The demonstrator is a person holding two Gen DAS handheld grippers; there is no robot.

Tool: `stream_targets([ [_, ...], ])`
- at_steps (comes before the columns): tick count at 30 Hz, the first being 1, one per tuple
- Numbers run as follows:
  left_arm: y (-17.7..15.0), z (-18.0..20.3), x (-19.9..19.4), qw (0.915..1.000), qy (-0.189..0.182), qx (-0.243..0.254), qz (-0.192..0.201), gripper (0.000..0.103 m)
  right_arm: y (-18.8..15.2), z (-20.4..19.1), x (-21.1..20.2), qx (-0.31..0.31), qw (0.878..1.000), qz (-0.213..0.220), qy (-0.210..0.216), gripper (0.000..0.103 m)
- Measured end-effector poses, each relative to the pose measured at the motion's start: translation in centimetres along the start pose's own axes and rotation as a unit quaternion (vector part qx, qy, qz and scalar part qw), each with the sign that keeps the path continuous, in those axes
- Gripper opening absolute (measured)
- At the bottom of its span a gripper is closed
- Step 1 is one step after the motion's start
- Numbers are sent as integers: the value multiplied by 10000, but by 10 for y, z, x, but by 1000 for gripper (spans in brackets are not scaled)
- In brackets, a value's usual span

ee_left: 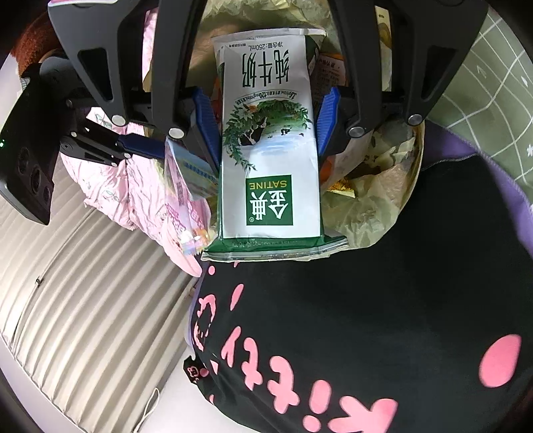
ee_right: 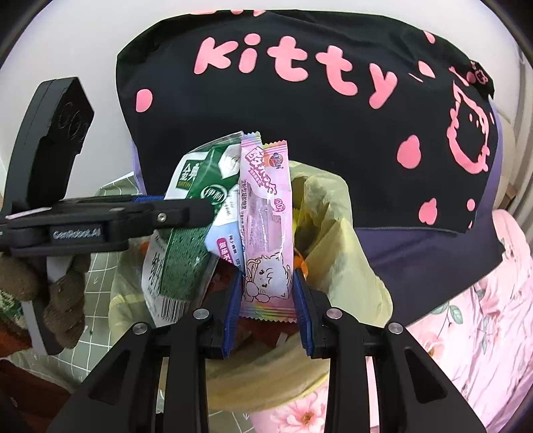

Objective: Collect trash
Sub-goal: 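Open both tools to drop the candy stick and milk carton into the bin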

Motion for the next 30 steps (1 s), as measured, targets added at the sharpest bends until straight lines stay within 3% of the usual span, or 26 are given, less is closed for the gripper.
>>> stream_targets([
  [9, 3, -1, 9, 9996, -98, -162, -198, 48, 2, 15, 1, 31, 9998, 29, 193, 29],
  [16, 1, -10, 5, 9989, 59, -366, -272, 48, 11, 16, 6, -101, 9986, 104, 499, 29],
  [21, 0, -13, -7, 9988, 99, -447, -185, 56, 11, 15, 5, -10, 9985, 172, 527, 30],
  [25, -2, -15, -26, 9985, 109, -521, -82, 66, 8, 8, 1, 93, 9984, 199, 527, 42],
  [30, -13, -25, -72, 9970, 280, -662, 286, 70, 7, -2, -14, 185, 9987, 390, 258, 47],
])
Point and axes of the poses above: each gripper's, at about its wrist camera, not at the fingertips, and x roughly the way its jaws point, z to its right, y to its top, the point moved 8 cm from there along x, roughly the way its jaws point, and after that the axes turned 4 degrees about -x, right-handed, at the moved point
